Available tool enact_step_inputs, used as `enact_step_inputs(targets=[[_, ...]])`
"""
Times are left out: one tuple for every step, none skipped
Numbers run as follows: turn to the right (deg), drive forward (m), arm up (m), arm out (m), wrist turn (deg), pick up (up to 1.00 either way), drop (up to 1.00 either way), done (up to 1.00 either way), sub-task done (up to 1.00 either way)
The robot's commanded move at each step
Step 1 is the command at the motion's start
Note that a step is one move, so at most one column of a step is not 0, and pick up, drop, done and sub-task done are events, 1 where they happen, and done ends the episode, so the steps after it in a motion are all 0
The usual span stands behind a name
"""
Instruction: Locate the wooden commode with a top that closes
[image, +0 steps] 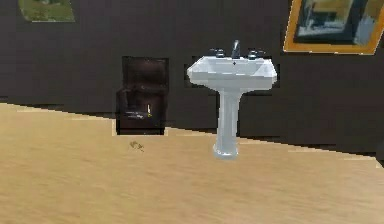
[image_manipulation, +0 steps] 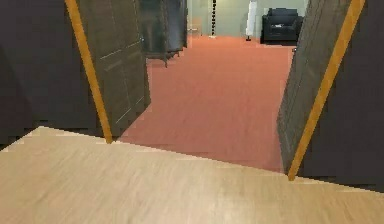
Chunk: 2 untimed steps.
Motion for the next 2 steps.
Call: enact_step_inputs(targets=[[0.0, 1.0, 0.0, 0.0, 0.0, 0.0, 0.0, 0.0, 0.0], [-6.0, 0.0, 0.0, 0.0, 0.0, 0.0, 0.0, 0.0, 0.0]])
